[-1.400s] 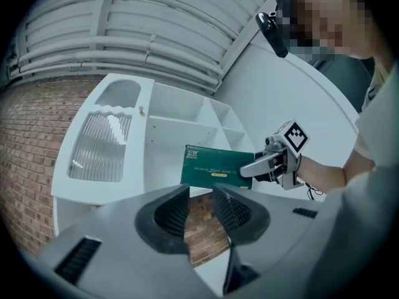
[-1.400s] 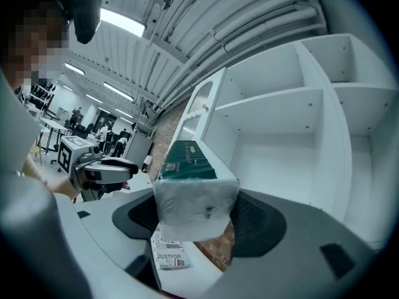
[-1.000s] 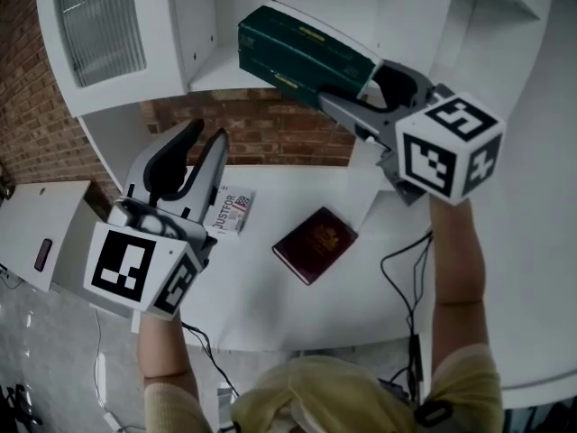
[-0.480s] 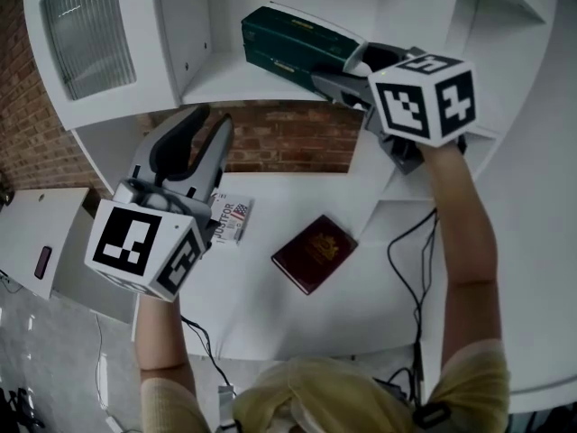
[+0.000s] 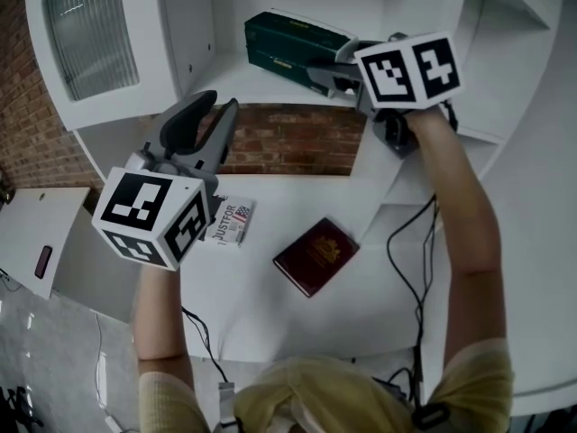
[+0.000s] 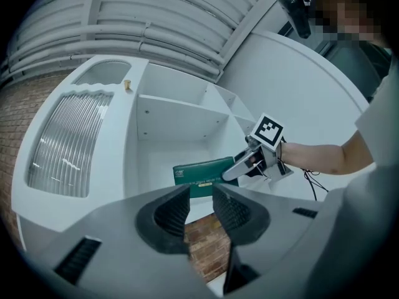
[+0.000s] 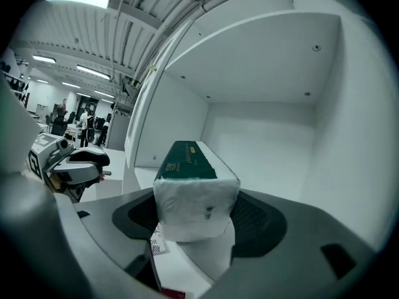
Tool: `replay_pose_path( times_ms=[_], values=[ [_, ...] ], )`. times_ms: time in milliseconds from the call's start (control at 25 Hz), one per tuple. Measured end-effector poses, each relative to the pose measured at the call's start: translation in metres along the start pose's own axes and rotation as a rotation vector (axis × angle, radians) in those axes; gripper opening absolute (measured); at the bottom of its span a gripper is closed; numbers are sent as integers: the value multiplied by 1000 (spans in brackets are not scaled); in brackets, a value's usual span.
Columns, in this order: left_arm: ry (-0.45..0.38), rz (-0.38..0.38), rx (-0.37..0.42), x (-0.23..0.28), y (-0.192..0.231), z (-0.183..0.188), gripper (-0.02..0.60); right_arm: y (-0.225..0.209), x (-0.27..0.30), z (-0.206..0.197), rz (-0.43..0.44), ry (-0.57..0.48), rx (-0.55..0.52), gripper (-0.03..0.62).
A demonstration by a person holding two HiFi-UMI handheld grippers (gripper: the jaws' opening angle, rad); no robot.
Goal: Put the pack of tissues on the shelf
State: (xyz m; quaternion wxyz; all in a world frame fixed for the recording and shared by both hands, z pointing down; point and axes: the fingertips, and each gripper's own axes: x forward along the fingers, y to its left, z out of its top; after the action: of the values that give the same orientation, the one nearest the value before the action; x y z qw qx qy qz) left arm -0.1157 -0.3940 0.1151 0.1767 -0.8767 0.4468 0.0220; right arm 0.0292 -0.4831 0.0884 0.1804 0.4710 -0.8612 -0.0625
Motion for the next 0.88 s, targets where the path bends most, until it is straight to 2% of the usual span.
replay_pose_path(
  times_ms=[280, 600, 880],
  values=[
    [15, -3, -10, 1, 5, -5, 115, -1, 12, -7, -4, 64, -13, 327],
    [4, 16, -6, -9, 14, -2, 115, -2, 15, -4, -8, 34, -25, 327],
    [4, 30, -3, -18, 16, -5, 115, -7, 16, -3, -95, -19, -97, 333]
  ],
)
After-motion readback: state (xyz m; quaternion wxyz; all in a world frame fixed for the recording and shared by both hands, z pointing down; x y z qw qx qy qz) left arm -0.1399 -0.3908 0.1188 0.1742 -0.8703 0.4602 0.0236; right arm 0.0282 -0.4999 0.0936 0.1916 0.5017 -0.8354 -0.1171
